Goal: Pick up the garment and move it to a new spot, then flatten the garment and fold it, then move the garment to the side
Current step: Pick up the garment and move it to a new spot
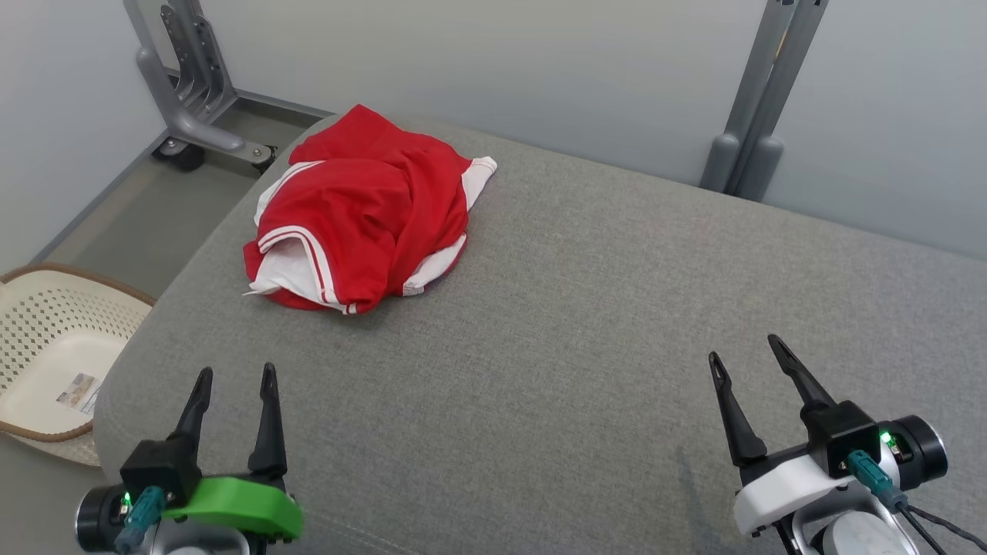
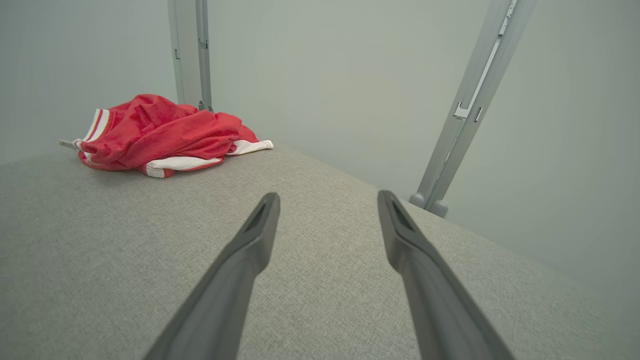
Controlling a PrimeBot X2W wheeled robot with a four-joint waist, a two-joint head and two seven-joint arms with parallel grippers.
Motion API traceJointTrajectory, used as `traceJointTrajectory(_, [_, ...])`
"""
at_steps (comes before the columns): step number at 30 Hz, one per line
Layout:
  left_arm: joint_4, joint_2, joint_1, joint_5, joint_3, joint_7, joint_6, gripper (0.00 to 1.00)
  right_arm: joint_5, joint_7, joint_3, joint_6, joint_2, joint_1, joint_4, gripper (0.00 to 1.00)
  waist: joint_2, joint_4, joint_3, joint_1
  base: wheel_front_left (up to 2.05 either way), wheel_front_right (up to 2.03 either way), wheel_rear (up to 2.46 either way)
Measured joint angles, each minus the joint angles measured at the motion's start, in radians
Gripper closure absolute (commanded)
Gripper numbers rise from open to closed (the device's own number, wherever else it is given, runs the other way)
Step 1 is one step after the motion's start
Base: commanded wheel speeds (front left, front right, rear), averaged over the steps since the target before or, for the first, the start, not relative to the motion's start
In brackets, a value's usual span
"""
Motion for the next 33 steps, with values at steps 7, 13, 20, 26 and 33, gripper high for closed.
traceJointTrajectory(7, [0.141,-0.011,-0.189,-0.054,-0.034,0.026,0.003,0.00,0.007,0.000,-0.020,0.000,-0.065,-0.069,-0.030,0.00,0.0000,-0.012,0.106,0.0000,0.00,0.00,0.00])
traceJointTrajectory(13, [0.348,-0.014,-0.421,-0.191,0.004,0.145,0.014,0.00,0.004,0.000,-0.009,0.000,-0.123,-0.138,-0.035,0.00,0.0000,-0.028,0.209,0.0000,0.00,0.00,0.00])
traceJointTrajectory(20, [0.518,0.004,-0.609,-0.220,0.015,0.200,0.019,0.00,0.005,0.000,0.033,0.000,-0.149,-0.232,-0.035,0.00,0.0000,-0.057,0.321,0.0000,0.00,0.00,0.00])
traceJointTrajectory(26, [0.639,0.044,-0.741,-0.262,0.061,0.230,0.034,0.00,0.008,0.000,0.055,0.000,-0.150,-0.265,-0.028,0.00,0.0000,-0.101,0.411,0.0000,0.00,0.00,0.00])
traceJointTrajectory(33, [0.744,0.072,-0.824,-0.295,0.079,0.283,0.044,0.53,0.009,0.000,0.057,0.000,-0.145,-0.307,-0.026,0.00,0.0000,-0.153,0.480,0.0000,0.00,0.00,0.00])
